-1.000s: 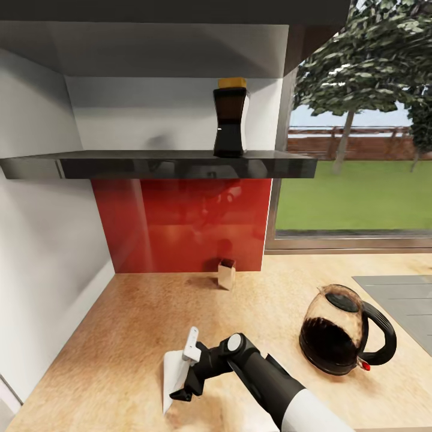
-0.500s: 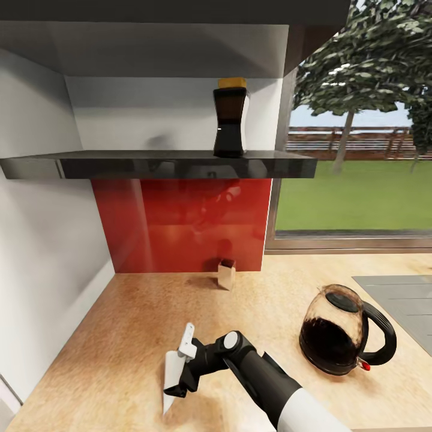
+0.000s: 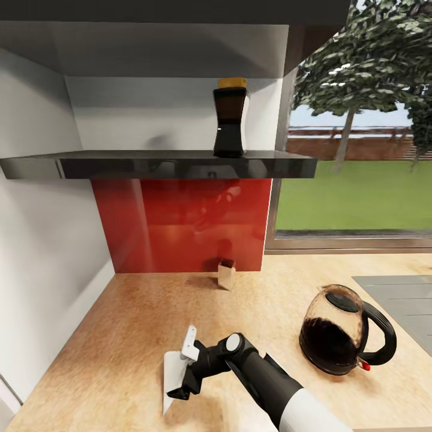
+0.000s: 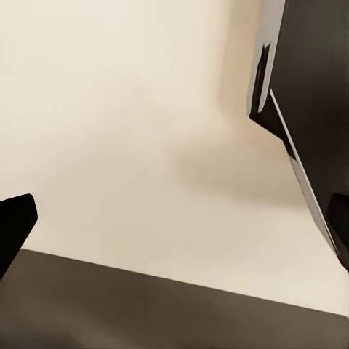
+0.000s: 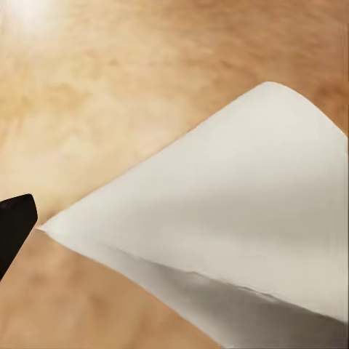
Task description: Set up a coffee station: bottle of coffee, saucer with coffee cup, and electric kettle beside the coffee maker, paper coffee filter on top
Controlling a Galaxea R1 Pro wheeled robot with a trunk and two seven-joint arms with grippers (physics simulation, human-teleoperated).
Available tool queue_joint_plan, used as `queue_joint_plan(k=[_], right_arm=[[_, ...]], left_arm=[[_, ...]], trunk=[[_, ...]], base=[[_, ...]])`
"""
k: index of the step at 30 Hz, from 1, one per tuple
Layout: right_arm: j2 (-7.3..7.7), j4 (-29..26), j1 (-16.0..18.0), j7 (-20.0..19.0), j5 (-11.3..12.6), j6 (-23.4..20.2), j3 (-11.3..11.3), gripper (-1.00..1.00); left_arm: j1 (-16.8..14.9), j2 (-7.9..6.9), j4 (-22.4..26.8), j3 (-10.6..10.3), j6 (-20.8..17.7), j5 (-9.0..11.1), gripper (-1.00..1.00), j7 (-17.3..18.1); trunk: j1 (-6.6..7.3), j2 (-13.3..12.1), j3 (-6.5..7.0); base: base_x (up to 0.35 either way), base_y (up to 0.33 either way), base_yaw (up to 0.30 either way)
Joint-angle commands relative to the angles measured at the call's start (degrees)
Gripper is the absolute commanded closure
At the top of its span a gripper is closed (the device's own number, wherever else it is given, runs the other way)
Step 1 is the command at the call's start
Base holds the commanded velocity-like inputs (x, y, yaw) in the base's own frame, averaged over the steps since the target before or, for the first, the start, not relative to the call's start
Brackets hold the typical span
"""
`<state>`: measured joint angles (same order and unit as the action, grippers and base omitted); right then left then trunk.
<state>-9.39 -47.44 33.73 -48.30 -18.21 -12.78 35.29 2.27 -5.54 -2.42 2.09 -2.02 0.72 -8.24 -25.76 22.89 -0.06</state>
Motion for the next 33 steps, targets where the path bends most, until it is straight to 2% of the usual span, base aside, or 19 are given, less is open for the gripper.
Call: queue_joint_plan(k=[1,13,14,15,21,28,29,33], right_arm=[[-0.01,0.2,0.0,-0.2,-0.3,0.0,0.0,-1.00],[-0.09,3.2,0.0,3.5,-0.2,3.9,0.0,-1.00],[-0.09,3.3,0.0,4.5,-0.1,9.5,0.0,-1.00],[-0.10,3.9,0.0,4.6,-0.1,10.4,0.0,-1.00],[-0.10,4.7,0.0,4.7,-0.1,12.8,0.0,-1.00],[-0.18,4.8,0.0,4.7,-0.1,13.4,0.0,-1.00],[-0.18,4.8,0.0,4.7,-0.1,13.4,0.0,1.00],[-0.18,5.0,0.0,4.7,-0.1,14.1,0.0,1.00]], left_arm=[[0.0,0.00,0.0,0.2,-0.2,0.1,-1.00,-0.1],[0.0,0.00,-0.1,0.2,-0.2,0.1,-1.00,-0.1],[0.0,0.00,-0.2,0.2,-0.2,0.1,-1.00,-0.1],[0.0,0.00,-0.2,0.3,-0.2,0.1,-1.00,-0.1],[0.0,0.00,-0.2,0.3,-0.2,0.1,-1.00,-0.1],[0.1,0.00,-0.2,0.3,-0.3,0.1,-1.00,-0.1],[0.1,0.00,-0.2,0.3,-0.3,0.1,-1.00,-0.1],[0.1,0.00,-0.2,0.3,-0.3,0.1,-1.00,-0.1]], trunk=[[-0.02,0.0,-0.01],[-0.02,0.0,-0.01],[-0.02,0.0,-0.01],[-0.02,0.0,-0.01],[-0.02,0.0,-0.01],[-0.02,0.0,-0.01],[-0.02,0.0,-0.01],[-0.02,0.0,-0.01]], base=[[0.000,0.000,0.000],[0.000,0.000,0.000],[0.000,0.000,0.000],[0.000,0.000,0.000],[0.000,0.000,0.000],[0.000,0.000,0.000],[0.000,0.000,0.000],[0.000,0.000,0.000]])
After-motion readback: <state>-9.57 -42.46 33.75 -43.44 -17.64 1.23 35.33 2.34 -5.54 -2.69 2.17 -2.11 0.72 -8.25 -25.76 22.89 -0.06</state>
